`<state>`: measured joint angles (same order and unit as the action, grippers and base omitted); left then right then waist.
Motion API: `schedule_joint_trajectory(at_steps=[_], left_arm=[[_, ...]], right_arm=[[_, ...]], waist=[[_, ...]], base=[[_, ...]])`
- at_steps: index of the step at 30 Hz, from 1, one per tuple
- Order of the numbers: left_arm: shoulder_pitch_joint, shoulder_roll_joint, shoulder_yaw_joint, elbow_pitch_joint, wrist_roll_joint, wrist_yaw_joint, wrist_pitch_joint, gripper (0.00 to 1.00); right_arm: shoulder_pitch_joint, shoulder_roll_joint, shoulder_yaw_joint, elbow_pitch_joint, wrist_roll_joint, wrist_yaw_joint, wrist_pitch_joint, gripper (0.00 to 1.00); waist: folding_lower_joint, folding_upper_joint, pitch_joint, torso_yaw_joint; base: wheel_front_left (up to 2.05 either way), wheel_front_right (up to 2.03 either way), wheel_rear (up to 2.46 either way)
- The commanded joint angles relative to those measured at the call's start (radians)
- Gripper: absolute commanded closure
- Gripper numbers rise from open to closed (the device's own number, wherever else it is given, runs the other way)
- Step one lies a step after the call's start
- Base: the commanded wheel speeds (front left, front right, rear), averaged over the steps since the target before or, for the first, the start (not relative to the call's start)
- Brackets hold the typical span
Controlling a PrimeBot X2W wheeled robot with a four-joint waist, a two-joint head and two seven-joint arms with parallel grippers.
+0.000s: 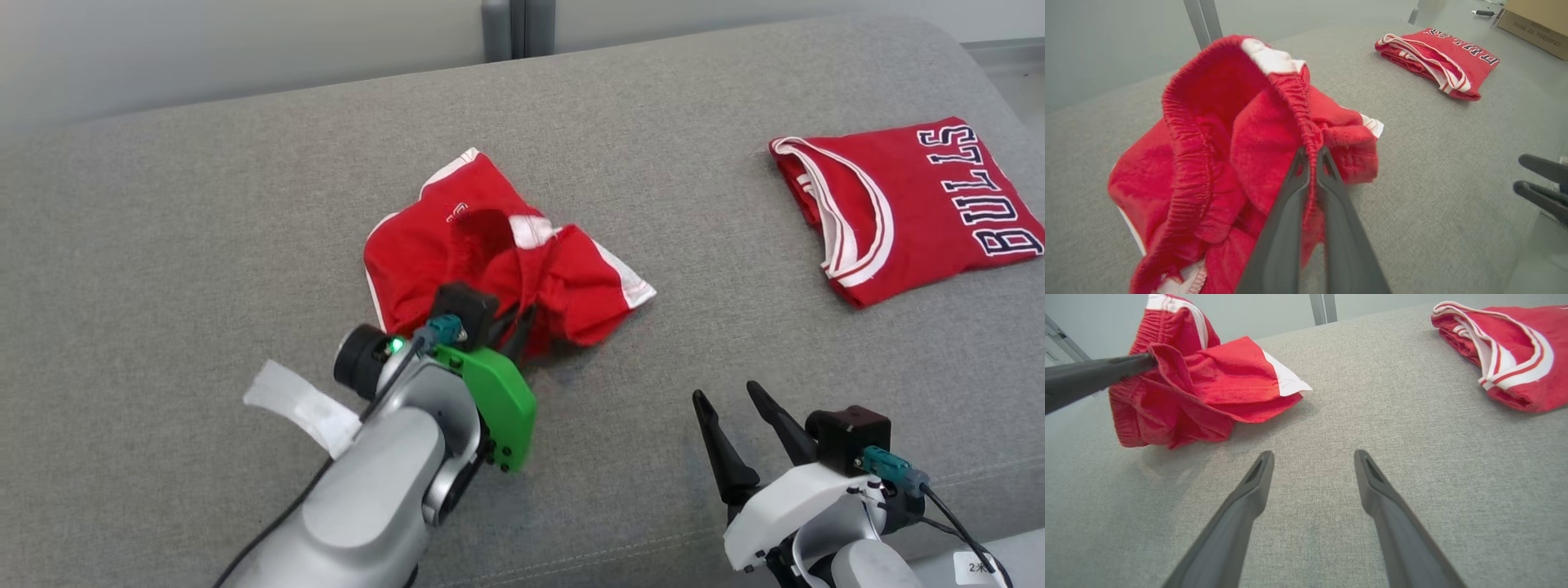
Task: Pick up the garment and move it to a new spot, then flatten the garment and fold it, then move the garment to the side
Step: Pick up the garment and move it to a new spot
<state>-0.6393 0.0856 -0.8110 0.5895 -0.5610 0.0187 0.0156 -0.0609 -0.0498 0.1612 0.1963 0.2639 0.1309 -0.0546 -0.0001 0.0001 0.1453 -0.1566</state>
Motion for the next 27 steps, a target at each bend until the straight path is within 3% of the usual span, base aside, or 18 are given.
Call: schedule_joint_trajectory(at_steps=[1, 2, 18, 22, 27], left_arm=[[0.035, -0.002, -0.007, 0.001, -0.008, 0.005, 0.002, 0.30], [0.052, -0.003, -0.011, -0.001, -0.013, 0.009, -0.001, 0.00], [0.200, 0.011, 0.006, -0.120, -0.114, 0.060, 0.099, 0.00], [0.200, 0.003, 0.013, -0.163, -0.152, 0.092, 0.181, 0.00], [0.153, -0.004, 0.000, -0.172, -0.125, 0.151, 0.222, 0.00]], right_arm=[[0.004, -0.002, 0.002, 0.004, 0.008, 0.000, -0.005, 0.00], [0.005, -0.001, 0.004, 0.008, 0.009, 0.000, -0.006, 0.00], [0.043, -0.002, 0.004, 0.026, -0.001, 0.000, 0.008, 0.00], [0.054, -0.002, 0.008, 0.019, -0.002, 0.000, 0.013, 0.00], [0.055, -0.002, 0.014, 0.009, -0.004, 0.000, 0.017, 0.00]], waist=[[0.0001, -0.0001, -0.013, 0.012], [0.0001, -0.0001, -0.018, 0.017], [0.0001, -0.0001, -0.118, 0.040], [0.0001, -0.0001, -0.130, 0.027], [0.0001, -0.0001, -0.126, -0.002]], base=[[0.00, 0.00, 0.00], [0.00, 0.00, 0.00], [0.00, 0.00, 0.00], [0.00, 0.00, 0.00], [0.00, 0.00, 0.00]])
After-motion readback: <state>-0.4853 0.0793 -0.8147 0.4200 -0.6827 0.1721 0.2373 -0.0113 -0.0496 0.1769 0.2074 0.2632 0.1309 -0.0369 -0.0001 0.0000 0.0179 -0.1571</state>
